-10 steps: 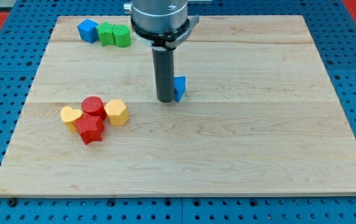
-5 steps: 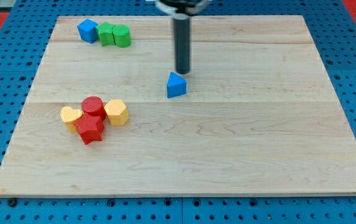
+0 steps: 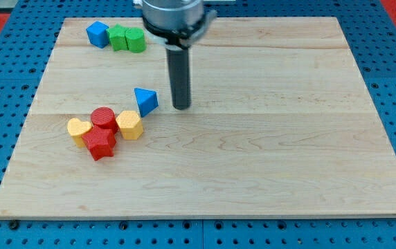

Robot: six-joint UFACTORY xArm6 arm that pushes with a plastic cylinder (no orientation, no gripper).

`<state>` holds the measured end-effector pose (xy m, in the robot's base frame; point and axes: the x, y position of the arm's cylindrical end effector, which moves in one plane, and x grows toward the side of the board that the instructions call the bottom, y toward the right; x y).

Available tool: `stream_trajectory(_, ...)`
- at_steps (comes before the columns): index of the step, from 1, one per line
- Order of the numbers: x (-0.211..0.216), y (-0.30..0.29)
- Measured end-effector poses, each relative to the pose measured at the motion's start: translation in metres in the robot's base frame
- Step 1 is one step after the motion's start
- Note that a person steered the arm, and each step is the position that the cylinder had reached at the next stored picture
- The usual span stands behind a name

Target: Slide blue cube to the green star and blue cube

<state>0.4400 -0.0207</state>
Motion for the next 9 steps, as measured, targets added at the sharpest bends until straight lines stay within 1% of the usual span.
stream_trajectory(1, -0.004, -0.055)
stream_trajectory(2, -0.04, -0.13)
stream_trajectory(3, -0.086, -0.186)
stream_trajectory(4, -0.088, -0.203)
stream_trajectory(5, -0.085, -0.24)
stream_trajectory(6, -0.123, -0.245)
stream_trajectory(7, -0.149, -0.226)
stream_trajectory(8, -0.149, -0.232)
stream_trajectory(9, -0.135, -0.282)
